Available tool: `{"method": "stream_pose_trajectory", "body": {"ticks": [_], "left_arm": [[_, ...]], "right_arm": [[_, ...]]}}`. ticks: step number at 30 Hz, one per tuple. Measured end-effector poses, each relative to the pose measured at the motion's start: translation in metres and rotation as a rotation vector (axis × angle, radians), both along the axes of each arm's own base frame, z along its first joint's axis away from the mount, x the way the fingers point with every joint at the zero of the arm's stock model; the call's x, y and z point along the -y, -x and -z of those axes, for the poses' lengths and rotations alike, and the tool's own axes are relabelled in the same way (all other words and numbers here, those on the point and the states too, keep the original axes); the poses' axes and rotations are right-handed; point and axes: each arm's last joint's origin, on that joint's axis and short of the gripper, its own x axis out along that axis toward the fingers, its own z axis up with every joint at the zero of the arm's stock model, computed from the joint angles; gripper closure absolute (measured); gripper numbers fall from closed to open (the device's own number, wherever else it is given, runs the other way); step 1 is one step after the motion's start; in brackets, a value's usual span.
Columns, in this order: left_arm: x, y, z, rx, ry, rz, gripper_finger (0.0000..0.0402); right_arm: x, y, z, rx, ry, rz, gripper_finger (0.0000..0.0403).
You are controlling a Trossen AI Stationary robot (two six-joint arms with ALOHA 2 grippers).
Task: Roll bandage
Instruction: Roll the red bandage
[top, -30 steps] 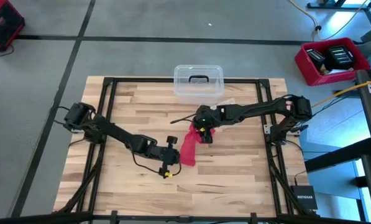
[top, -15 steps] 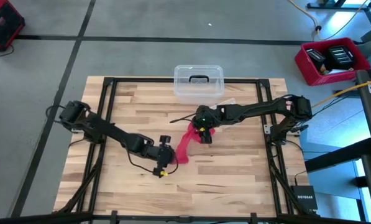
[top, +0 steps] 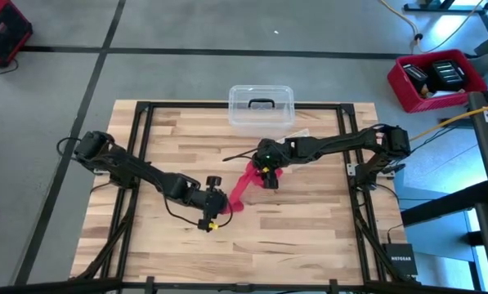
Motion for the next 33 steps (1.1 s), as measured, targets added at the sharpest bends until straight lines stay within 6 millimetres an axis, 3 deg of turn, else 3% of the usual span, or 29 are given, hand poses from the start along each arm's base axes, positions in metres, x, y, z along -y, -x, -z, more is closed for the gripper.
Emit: {"method": "stream_pose_trajectory", "body": {"ticks": [4,11,15,20,28,33], "left_arm": [[-0.001,0.004,-0.015,0.043,0.011,0.006,0.0254],[-0.004,0.006,-0.014,0.012,0.009,0.014,0.0254],[-0.009,0.013,-0.027,-0.044,-0.08,-0.024,0.0254],[-0.029,0.009,-0.049,0.162,-0.235,-0.151,0.0253],[-0.071,-0.015,-0.036,0.404,-0.18,-0.256,0.0254],[-0.091,-0.02,-0.042,0.498,-0.152,-0.343,0.0253]], "right_arm": [[0.0,0.0,0.0,0.003,0.0,0.0,0.0151],[0.0,-0.001,-0.001,0.012,0.001,0.0,0.0151],[0.0,-0.001,-0.001,0.013,0.001,0.0,0.0151],[0.0,-0.002,-0.003,0.011,0.014,-0.019,0.0151],[-0.001,-0.007,-0.044,0.032,-0.013,-0.039,0.0151],[-0.006,-0.009,-0.062,0.088,-0.026,-0.068,0.0151]]}}
